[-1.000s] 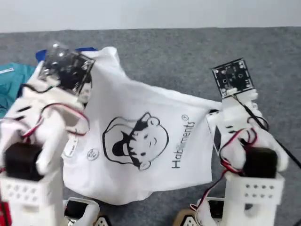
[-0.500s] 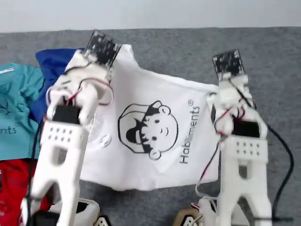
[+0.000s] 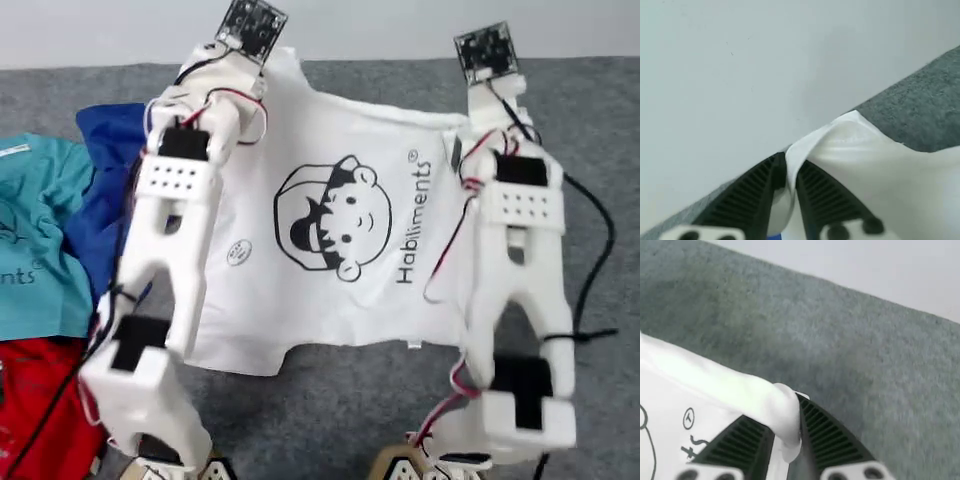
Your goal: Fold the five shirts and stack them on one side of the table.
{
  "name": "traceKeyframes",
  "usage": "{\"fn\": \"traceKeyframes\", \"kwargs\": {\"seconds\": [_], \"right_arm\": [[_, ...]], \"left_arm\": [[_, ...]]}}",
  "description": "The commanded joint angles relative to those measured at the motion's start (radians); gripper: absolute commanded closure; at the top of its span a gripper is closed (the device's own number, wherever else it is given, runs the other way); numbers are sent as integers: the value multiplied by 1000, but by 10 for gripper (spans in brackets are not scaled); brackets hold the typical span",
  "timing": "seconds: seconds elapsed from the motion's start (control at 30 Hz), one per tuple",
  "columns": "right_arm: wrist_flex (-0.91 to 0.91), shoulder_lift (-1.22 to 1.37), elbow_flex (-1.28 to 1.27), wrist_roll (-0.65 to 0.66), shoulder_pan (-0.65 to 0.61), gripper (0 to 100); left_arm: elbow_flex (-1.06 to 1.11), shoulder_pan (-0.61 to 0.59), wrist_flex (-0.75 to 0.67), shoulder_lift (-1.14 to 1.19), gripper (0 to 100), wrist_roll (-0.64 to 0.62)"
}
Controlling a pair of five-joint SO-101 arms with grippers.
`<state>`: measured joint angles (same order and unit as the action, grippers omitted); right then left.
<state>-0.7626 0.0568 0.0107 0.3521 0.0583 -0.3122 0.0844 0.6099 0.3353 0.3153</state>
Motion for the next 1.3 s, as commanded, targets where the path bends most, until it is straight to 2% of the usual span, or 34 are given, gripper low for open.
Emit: {"fn": "traceKeyframes", "kwargs": {"seconds": [0.0,0.43,0.67,0.8,1.07,1.27], "right_arm": [[13,70,158,3,16,989],[13,254,376,3,21,989],[12,259,377,5,51,989],[-73,254,377,9,27,989],[-437,254,377,11,-15,989],[-622,252,377,12,-15,989]], "left_arm": [[-213,0,21,97,996,-5],[-921,5,236,525,996,-5],[-1135,6,331,626,996,-5],[-1156,18,523,626,996,-2],[-1283,74,1135,626,996,104],[-1262,63,1149,577,997,123]]}}
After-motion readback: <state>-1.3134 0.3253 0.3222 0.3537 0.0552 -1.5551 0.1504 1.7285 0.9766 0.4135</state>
